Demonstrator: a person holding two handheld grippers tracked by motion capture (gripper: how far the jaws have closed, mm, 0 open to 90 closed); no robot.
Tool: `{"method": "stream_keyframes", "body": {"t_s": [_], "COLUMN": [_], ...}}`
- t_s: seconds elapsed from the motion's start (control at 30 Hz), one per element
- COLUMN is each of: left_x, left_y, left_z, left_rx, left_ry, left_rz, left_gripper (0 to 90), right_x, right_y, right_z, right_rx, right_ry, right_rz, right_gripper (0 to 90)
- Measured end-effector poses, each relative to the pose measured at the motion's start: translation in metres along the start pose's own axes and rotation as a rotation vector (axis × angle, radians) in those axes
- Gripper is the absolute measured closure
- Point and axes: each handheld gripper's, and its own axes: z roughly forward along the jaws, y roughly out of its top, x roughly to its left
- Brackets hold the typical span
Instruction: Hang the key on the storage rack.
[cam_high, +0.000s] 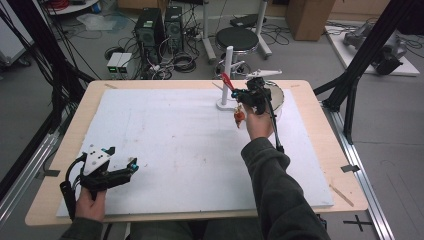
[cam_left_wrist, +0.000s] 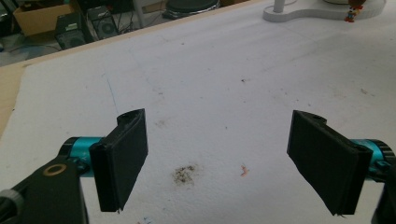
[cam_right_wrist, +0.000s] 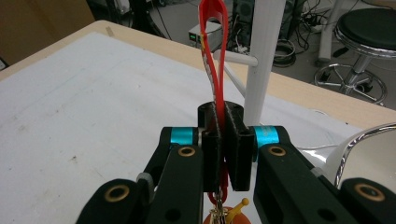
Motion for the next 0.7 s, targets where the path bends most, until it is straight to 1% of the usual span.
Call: {"method": "stream_keyframes", "body": {"t_s": [0.27, 0.3, 0.57, 0.7], "left_x": [-0.0003, -0.0003, -0.0003, -0.0006], "left_y": [0.0000, -0.0001, -0.0001, 0.0000], "left_z": [0.0002, 0.0002, 0.0001, 0.0000], "left_rx": [-0.001, -0.001, -0.005, 0.000], "left_ry": [-0.001, -0.002, -0.006, -0.008], "left_rz": [0.003, 0.002, 0.003, 0.005], "left_gripper": [20.8, 20.8, 20.7, 20.7], "right_x": [-0.0002, 0.0003, -0.0007, -0.0007], "right_y": [-0.0015, -0.0019, -0.0058, -0.0063], "right_z": [0.0023, 0.0029, 0.0065, 0.0084], "right_rx": [0.009, 0.015, 0.028, 0.034], "right_ry": [-0.001, -0.004, -0.010, -0.016], "right_rz": [0.001, 0.007, 0.013, 0.012], "right_gripper": [86.0, 85.9, 85.9, 85.9]}}
